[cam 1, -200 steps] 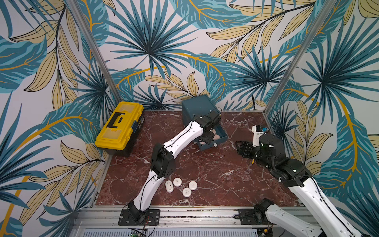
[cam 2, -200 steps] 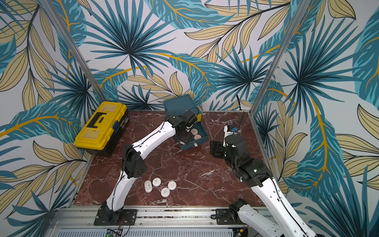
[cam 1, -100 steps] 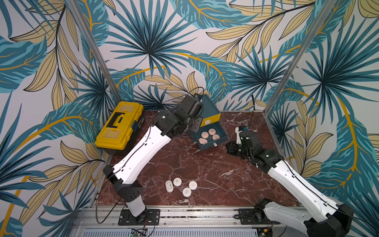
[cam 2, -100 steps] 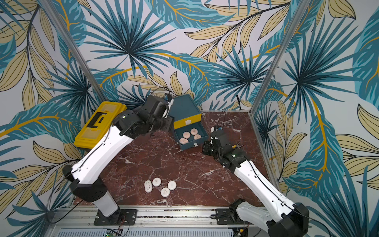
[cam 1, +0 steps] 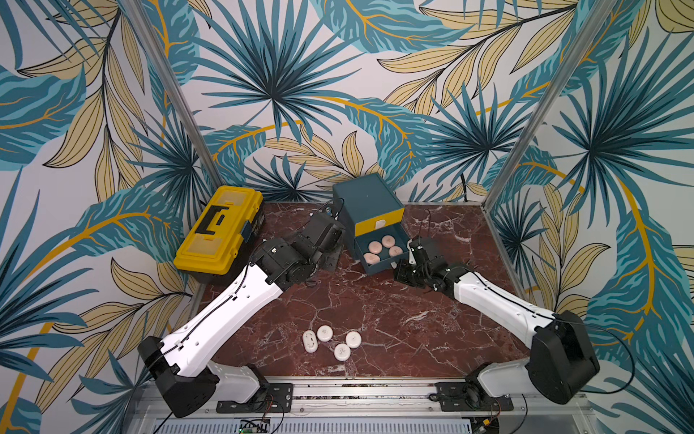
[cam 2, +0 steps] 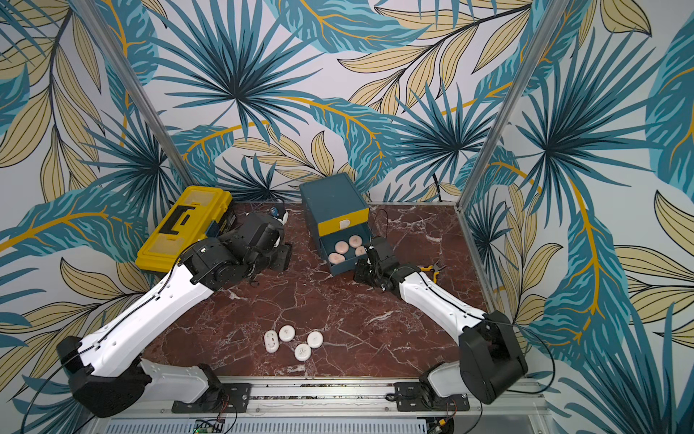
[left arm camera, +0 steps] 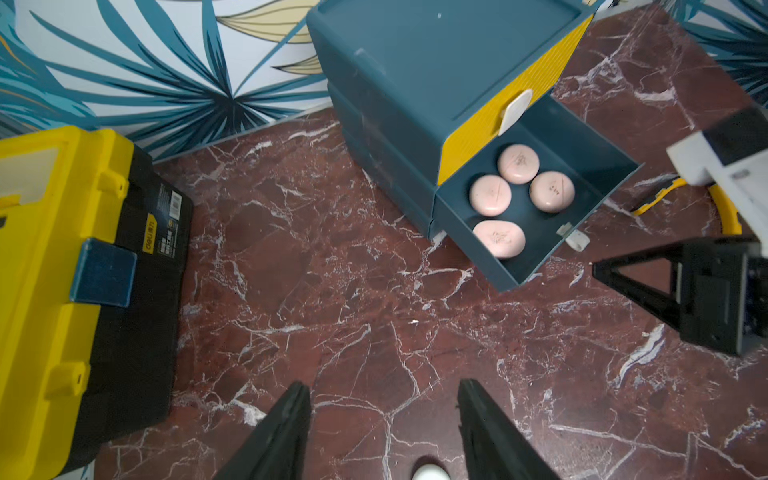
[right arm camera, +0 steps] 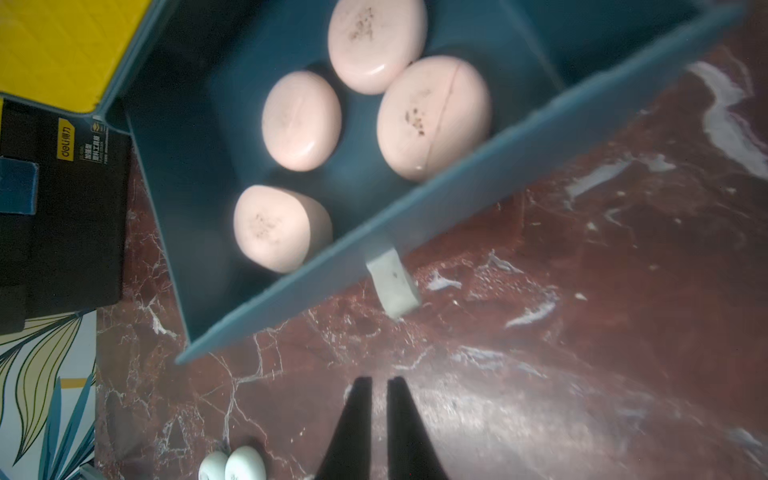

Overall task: Put the bluetooth earphones in the drawer according to color
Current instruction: Close the drawer of the storage box.

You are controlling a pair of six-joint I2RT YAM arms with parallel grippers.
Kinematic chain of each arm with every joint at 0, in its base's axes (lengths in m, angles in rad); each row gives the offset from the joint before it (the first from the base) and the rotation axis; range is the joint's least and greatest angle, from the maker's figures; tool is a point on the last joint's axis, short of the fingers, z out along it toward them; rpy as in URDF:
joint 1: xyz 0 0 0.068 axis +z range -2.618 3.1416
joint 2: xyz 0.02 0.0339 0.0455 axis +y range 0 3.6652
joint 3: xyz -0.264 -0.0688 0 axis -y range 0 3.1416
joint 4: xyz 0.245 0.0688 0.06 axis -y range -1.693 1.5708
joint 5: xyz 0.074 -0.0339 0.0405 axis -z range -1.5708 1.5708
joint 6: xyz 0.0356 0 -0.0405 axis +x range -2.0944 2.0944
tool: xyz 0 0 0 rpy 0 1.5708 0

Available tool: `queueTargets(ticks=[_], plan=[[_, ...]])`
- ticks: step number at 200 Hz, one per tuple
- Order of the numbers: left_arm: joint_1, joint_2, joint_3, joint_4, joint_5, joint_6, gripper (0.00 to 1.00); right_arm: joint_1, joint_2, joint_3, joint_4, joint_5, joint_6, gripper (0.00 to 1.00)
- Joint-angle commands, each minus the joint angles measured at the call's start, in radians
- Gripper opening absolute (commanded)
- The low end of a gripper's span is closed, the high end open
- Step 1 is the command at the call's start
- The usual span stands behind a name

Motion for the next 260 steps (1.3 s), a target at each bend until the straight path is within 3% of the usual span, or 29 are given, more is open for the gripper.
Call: queueTargets(ticks=[1,94,168,191,227,245,260], plan=[[0.005,-0.083,-0.053,0.030,-0.021,-0.039,0.63,0.004,0.078,0.053,0.056,-0.013,-0.006,0.15],[0.005,-0.187,-0.148,-0.001,-0.034,-0.081,0.65,0.013,0.355,0.400,0.011,0.003,-0.050,0.21],[0.004,-0.182,-0.169,0.028,-0.014,-0.088,0.67,0.047,0.485,0.541,0.012,0.003,-0.045,0.28],[0.005,-0.180,-0.176,0.031,-0.008,-0.087,0.67,0.064,0.415,0.504,0.004,0.032,-0.077,0.32],[0.009,-0.168,-0.198,0.064,-0.009,-0.078,0.68,0.067,0.106,0.376,-0.051,0.164,-0.193,0.41],[0.031,-0.119,-0.196,0.115,0.018,-0.071,0.67,0.053,0.017,0.409,-0.123,0.255,-0.251,0.41],[0.091,-0.059,-0.191,0.190,0.110,-0.082,0.63,0.021,0.029,0.492,-0.197,0.302,-0.272,0.40]])
